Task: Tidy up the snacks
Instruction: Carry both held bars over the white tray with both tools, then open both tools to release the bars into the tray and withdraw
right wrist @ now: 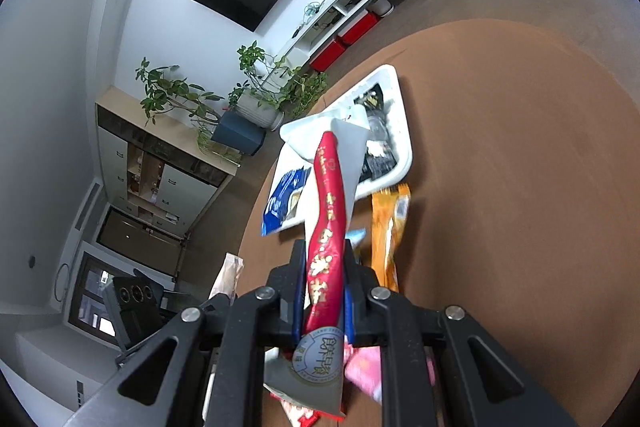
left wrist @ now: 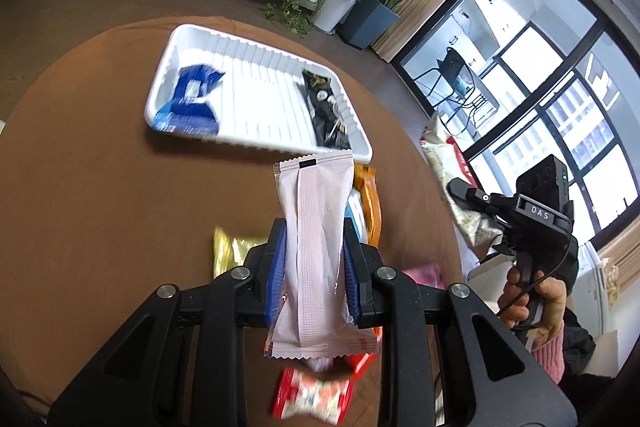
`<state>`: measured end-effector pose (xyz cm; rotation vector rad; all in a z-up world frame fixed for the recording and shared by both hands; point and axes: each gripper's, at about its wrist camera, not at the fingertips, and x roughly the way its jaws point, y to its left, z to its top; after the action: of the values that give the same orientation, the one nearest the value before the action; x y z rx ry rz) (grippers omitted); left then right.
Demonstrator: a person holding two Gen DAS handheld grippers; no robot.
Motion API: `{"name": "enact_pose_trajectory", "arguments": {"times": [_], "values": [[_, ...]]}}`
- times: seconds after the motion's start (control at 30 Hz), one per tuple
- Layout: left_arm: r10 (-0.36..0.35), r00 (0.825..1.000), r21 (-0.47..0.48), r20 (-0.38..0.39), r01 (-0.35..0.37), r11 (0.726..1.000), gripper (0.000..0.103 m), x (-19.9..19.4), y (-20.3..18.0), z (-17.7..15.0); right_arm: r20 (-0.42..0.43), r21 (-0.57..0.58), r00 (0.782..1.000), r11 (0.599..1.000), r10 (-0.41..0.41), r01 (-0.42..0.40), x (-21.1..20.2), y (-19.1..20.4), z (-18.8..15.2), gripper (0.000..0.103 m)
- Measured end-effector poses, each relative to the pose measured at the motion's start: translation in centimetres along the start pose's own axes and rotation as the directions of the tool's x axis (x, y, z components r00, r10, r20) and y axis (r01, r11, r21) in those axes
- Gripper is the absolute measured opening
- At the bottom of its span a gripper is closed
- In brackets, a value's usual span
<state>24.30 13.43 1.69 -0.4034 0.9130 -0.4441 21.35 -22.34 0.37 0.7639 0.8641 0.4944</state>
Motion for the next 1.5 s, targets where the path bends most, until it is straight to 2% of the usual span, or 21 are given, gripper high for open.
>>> {"name": "enact_pose_trajectory", "arguments": {"times": [0.23,0.73,0.93,1.13,1.2,1.3,1.43,1.5], "values": [[0.013,1.0,0.03,-0.017,-0.012,0.999,0.023,3.5,-1.0,4.5,-0.002,-0.019,1.0,1.0,-0.022,0.022,2.7,0.3,3.1,0.016],[0.041,0.997,-0.037,-0.072,-0.044,0.998,0.023,12.5,1.2,10.8,-0.027,-0.058,0.995,0.994,-0.094,0.092,8.7,-0.7,8.5,0.016],[0.067,0.994,-0.013,-0.083,-0.068,0.998,0.024,15.2,0.5,11.9,-0.025,-0.069,0.991,0.989,-0.129,0.127,10.3,-1.7,9.2,0.016],[0.138,0.986,0.042,-0.09,-0.135,0.99,0.025,17.6,-0.2,11.7,-0.016,-0.133,0.982,0.974,-0.188,0.184,11.3,-1.5,9.3,0.019],[0.16,0.983,0.064,-0.086,-0.155,0.986,0.027,18.0,-0.9,11.5,-0.008,-0.149,0.979,0.968,-0.204,0.2,11.2,-1.5,9.2,0.023],[0.154,0.986,0.075,-0.065,-0.149,0.986,0.028,18.2,-1.4,11.3,0.009,-0.175,0.974,0.959,-0.225,0.223,11.0,-1.1,9.2,0.031],[0.158,0.986,0.082,-0.052,-0.153,0.985,0.032,18.2,-1.4,11.4,0.032,-0.197,0.973,0.953,-0.228,0.23,10.4,-0.7,9.4,0.033],[0.154,0.987,0.076,-0.042,-0.151,0.986,0.04,17.9,-1.5,11.3,0.041,-0.206,0.973,0.951,-0.226,0.229,10.1,-0.5,9.2,0.038]]}}
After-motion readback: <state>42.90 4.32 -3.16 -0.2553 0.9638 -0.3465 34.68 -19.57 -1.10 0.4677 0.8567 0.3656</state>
